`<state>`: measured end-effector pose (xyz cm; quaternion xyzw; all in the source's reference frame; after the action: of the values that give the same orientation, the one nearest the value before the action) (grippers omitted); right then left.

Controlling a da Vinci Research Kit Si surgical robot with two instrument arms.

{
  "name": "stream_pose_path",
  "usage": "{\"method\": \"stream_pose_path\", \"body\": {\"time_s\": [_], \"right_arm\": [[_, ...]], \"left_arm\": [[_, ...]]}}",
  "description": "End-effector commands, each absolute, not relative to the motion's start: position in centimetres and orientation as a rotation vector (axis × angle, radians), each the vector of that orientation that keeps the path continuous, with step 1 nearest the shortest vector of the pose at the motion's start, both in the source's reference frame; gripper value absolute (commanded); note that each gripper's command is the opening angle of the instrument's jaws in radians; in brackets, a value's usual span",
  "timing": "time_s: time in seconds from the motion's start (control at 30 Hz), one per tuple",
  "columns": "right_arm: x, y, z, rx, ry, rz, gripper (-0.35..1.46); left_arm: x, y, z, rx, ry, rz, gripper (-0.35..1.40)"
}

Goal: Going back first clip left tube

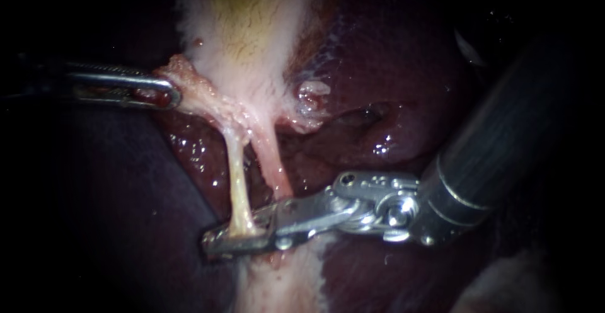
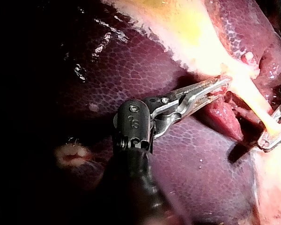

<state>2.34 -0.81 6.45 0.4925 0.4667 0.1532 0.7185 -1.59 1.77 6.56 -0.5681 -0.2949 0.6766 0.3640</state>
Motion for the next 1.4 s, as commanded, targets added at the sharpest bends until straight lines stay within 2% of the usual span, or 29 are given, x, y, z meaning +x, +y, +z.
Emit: {"method": "stream_pose_path", "body": {"time_s": [0.03,0.23,0.33,0.4,0.47,0.6,0.7,0.77,0.9,1.27,1.4], "right_arm": [[2.34,-0.81,6.45,1.09,1.031,0.34,-0.35],[2.34,-0.79,6.48,1.072,1.043,0.36,-0.31],[2.34,-0.75,6.52,1.051,1.059,0.396,0.16],[2.34,-0.73,6.55,1.029,1.071,0.422,0.35],[2.35,-0.71,6.57,1.004,1.077,0.449,0.43],[2.37,-0.69,6.6,0.953,1.098,0.452,0.46],[2.38,-0.66,6.63,0.907,1.128,0.412,0.46],[2.41,-0.63,6.67,0.851,1.142,0.383,0.48],[2.46,-0.57,6.74,0.709,1.176,0.391,0.5],[2.42,-0.45,6.89,0.597,1.198,0.34,0.5],[2.4,-0.43,6.91,0.587,1.205,0.327,0.5]], "left_arm": [[-1.59,1.77,6.56,-1.462,-0.759,1.741,-0.35],[-1.58,1.77,6.56,-1.462,-0.759,1.741,-0.35],[-1.58,1.77,6.56,-1.462,-0.759,1.741,-0.35],[-1.58,1.77,6.56,-1.462,-0.759,1.741,-0.35],[-1.58,1.76,6.56,-1.462,-0.759,1.741,-0.35],[-1.58,1.76,6.56,-1.462,-0.759,1.741,-0.35],[-1.58,1.76,6.56,-1.462,-0.759,1.741,-0.35],[-1.58,1.76,6.56,-1.462,-0.759,1.741,-0.35],[-1.58,1.76,6.56,-1.462,-0.759,1.741,-0.35],[-1.58,1.76,6.56,-1.462,-0.759,1.741,-0.35],[-1.58,1.76,6.56,-1.462,-0.759,1.741,-0.35]]}}
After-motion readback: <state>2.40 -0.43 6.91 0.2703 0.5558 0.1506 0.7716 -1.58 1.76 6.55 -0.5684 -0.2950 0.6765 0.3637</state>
